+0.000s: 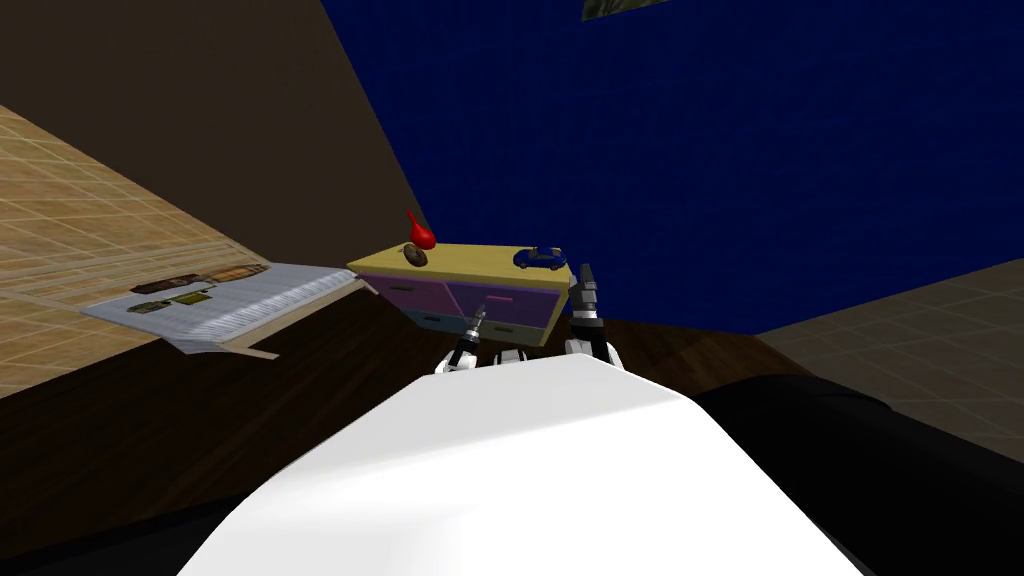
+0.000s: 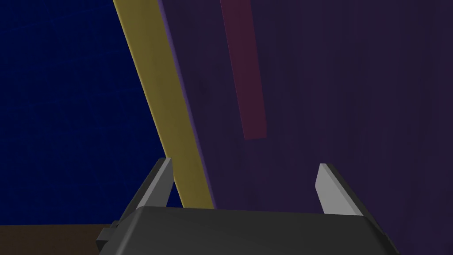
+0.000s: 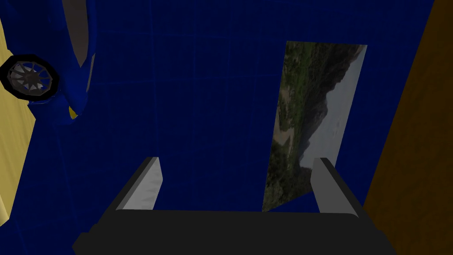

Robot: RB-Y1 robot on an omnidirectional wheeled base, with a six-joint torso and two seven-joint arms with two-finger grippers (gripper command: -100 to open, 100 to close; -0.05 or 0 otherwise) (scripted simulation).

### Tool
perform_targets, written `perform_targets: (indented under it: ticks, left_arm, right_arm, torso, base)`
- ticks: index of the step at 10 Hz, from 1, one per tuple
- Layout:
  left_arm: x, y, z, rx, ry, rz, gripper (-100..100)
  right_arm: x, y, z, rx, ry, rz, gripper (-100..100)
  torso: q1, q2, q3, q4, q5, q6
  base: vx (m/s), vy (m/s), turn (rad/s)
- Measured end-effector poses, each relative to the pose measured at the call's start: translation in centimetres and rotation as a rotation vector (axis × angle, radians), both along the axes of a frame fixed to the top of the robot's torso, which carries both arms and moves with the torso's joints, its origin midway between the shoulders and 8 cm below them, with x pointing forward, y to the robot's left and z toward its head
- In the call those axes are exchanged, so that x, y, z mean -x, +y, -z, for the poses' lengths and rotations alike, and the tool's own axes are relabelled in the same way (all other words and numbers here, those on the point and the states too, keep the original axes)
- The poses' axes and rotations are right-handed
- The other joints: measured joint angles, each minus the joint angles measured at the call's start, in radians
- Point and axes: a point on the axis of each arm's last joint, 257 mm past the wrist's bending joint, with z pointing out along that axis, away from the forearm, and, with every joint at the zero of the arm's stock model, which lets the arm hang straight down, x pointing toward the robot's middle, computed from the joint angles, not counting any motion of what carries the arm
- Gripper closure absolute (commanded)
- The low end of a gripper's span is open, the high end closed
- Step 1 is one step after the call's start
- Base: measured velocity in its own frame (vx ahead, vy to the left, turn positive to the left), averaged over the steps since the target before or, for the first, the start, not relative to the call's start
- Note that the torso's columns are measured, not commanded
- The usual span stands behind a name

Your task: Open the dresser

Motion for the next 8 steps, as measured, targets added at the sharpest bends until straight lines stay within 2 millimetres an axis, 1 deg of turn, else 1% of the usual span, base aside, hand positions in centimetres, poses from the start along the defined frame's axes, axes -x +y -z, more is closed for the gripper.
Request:
perform_targets:
  ticks: [1, 3, 4, 5, 6, 7, 8]
  left_arm:
    - [-0.4, 0.1, 0.1, -0.004, 0.005, -0.002, -100]
    - [-0.8, 0.2, 0.1, -0.008, 0.010, -0.005, -100]
    - [-1.3, 0.2, -0.5, -0.008, 0.007, -0.008, -100]
    - [-1.4, 0.2, -0.5, -0.009, 0.009, -0.008, 100]
    - [-1.4, 0.2, -0.5, -0.009, 0.008, -0.008, 100]
    - [-1.5, 0.1, -1.0, -0.004, -0.002, -0.004, 100]
    - [-1.4, 0.1, -1.0, -0.004, 0.001, -0.002, 100]
  right_arm:
    - [0.0, 0.0, 0.0, 0.000, 0.000, 0.000, 0]
    - [0.0, 0.0, 0.0, 0.000, 0.000, 0.000, 0]
    - [0.0, 0.0, 0.0, 0.000, 0.000, 0.000, 0]
    - [0.0, 0.0, 0.0, 0.000, 0.000, 0.000, 0]
    - [0.0, 0.0, 0.0, 0.000, 0.000, 0.000, 0]
    - [0.0, 0.0, 0.0, 0.000, 0.000, 0.000, 0]
    - [0.0, 0.0, 0.0, 0.000, 0.000, 0.000, 0]
  torso:
    - [0.002, 0.005, 0.003, 0.001, 0.001, 0.000]
    - [0.006, 0.018, 0.011, 0.005, 0.002, 0.000]
    - [0.006, 0.017, 0.011, 0.005, 0.002, 0.000]
    - [0.006, 0.016, 0.010, 0.005, 0.002, 0.000]
    - [0.006, 0.016, 0.010, 0.004, 0.002, 0.000]
    - [0.006, 0.016, 0.010, 0.002, 0.002, -0.001]
    - [0.006, 0.016, 0.010, 0.003, 0.002, -0.001]
  base:
    - [0.179, -0.092, -0.038]
    - [0.087, -0.044, -0.023]
    - [0.057, -0.024, -0.011]
    - [0.010, -0.005, 0.003]
    - [-0.075, 0.011, 0.030]
    - [-0.137, 0.021, 0.035]
    - [-0.170, 0.040, 0.032]
